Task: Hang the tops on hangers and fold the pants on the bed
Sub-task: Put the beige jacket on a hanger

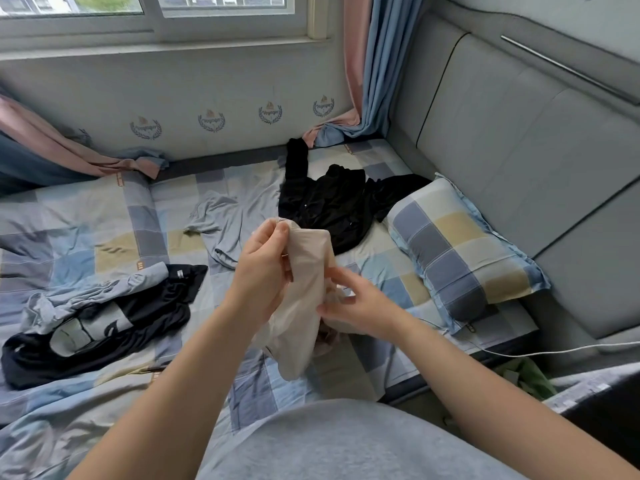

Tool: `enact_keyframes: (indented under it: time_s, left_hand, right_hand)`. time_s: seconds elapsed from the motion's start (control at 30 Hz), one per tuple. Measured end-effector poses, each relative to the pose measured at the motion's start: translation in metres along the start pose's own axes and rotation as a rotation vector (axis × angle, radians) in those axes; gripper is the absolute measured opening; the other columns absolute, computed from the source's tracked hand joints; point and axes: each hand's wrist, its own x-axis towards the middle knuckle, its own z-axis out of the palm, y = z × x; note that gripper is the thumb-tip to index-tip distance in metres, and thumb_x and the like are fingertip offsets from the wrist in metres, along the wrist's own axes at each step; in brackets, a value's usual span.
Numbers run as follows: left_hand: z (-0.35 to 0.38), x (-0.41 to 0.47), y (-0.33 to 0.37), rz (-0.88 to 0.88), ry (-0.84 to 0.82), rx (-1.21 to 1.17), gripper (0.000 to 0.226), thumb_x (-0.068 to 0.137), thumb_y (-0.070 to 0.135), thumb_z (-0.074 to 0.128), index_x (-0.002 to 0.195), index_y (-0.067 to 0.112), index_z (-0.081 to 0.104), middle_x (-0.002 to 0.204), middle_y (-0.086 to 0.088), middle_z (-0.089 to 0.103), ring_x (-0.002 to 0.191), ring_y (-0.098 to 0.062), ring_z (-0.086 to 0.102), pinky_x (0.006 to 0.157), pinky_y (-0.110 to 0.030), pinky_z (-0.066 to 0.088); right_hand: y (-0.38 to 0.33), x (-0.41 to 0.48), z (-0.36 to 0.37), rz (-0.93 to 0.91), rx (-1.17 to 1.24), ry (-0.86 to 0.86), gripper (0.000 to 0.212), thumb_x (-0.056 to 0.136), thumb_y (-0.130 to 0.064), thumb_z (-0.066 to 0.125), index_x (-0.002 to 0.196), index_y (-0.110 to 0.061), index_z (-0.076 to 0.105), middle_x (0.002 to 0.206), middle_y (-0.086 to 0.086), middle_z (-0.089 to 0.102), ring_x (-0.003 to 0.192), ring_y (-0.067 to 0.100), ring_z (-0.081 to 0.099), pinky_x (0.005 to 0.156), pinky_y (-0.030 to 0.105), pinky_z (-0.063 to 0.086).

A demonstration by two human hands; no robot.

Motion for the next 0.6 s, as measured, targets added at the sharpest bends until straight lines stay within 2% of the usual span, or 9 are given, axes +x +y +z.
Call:
enact_keyframes:
  time_s: [0.07,0.13,0.2,0.27,0.33,0.4,0.47,0.53,0.6]
  left_hand:
    - [0.002,-0.002,0.007,-0.003,-0.027,-0.074,0.032,0.107,0.021,0.043,0.079,0.017,0.057,0.070,-0.002,0.048,0.061,-0.016,0.042,0.061,-0.033,0.033]
    - [0.003,-0.003,0.014,0.004,-0.035,-0.123,0.035,0.107,0.022,0.044,0.076,0.019,0.059,0.068,-0.002,0.044,0.061,-0.019,0.035,0.059,-0.034,0.028]
    - [0.002,-0.001,0.019,0.016,-0.017,-0.160,0.037,0.107,0.023,0.045,0.074,0.020,0.061,0.066,0.000,0.046,0.059,-0.016,0.039,0.056,-0.029,0.035]
    - [-0.003,0.003,0.023,0.036,0.047,-0.172,0.033,0.107,0.022,0.044,0.079,0.018,0.060,0.068,0.001,0.051,0.058,-0.012,0.047,0.054,-0.025,0.043]
    - [-0.012,0.008,0.023,0.060,0.119,-0.178,0.028,0.108,0.022,0.042,0.087,0.017,0.059,0.073,0.000,0.060,0.064,-0.013,0.058,0.060,-0.027,0.052]
    - [-0.024,0.013,0.020,0.068,0.162,-0.121,0.022,0.108,0.022,0.043,0.096,0.018,0.061,0.083,0.001,0.070,0.076,-0.014,0.068,0.070,-0.029,0.058]
    - [-0.032,0.016,0.013,0.028,0.181,0.024,0.016,0.107,0.023,0.047,0.106,0.022,0.063,0.091,0.007,0.073,0.085,-0.012,0.070,0.074,-0.029,0.057]
    - [-0.034,0.017,0.003,-0.037,0.167,0.193,0.013,0.103,0.023,0.055,0.112,0.026,0.064,0.100,0.010,0.070,0.099,-0.014,0.067,0.079,-0.029,0.052]
    - [-0.031,0.015,-0.009,-0.130,0.111,0.317,0.025,0.098,0.023,0.063,0.123,0.026,0.062,0.114,0.010,0.068,0.107,-0.013,0.063,0.086,-0.031,0.050]
  right_hand:
    - [0.009,0.007,0.014,0.048,-0.099,-0.004,0.049,0.082,-0.048,0.070,0.127,-0.046,0.051,0.109,-0.035,0.061,0.113,-0.005,0.058,0.076,0.008,0.047]
    - [0.019,0.017,0.024,0.079,-0.194,0.038,0.034,0.088,-0.044,0.064,0.119,-0.038,0.056,0.102,-0.024,0.063,0.103,0.009,0.062,0.070,0.018,0.051]
    - [0.031,0.026,0.026,0.119,-0.273,0.067,0.026,0.093,-0.036,0.059,0.115,-0.022,0.061,0.103,-0.003,0.068,0.098,0.021,0.065,0.078,0.039,0.057]
    - [0.040,0.029,0.022,0.189,-0.291,0.103,0.026,0.097,-0.030,0.057,0.113,-0.012,0.066,0.109,0.007,0.069,0.100,0.026,0.064,0.089,0.047,0.054]
    - [0.051,0.028,0.014,0.243,-0.262,0.128,0.022,0.099,-0.028,0.055,0.100,-0.012,0.070,0.101,0.007,0.071,0.094,0.025,0.065,0.083,0.044,0.055]
    - [0.055,0.025,0.003,0.263,-0.244,0.168,0.028,0.100,-0.029,0.053,0.083,-0.011,0.065,0.082,0.003,0.069,0.079,0.021,0.061,0.069,0.037,0.047]
    - [0.052,0.022,-0.005,0.251,-0.194,0.212,0.037,0.101,-0.032,0.054,0.070,-0.012,0.055,0.063,-0.004,0.055,0.064,0.015,0.049,0.061,0.033,0.036]
    - [0.042,0.021,-0.011,0.222,-0.142,0.248,0.043,0.102,-0.030,0.055,0.062,-0.019,0.043,0.054,-0.012,0.040,0.054,0.011,0.037,0.057,0.031,0.028]
    - [0.031,0.020,-0.015,0.190,-0.071,0.292,0.041,0.101,-0.026,0.056,0.063,-0.016,0.043,0.051,-0.013,0.036,0.050,0.008,0.032,0.055,0.030,0.025]
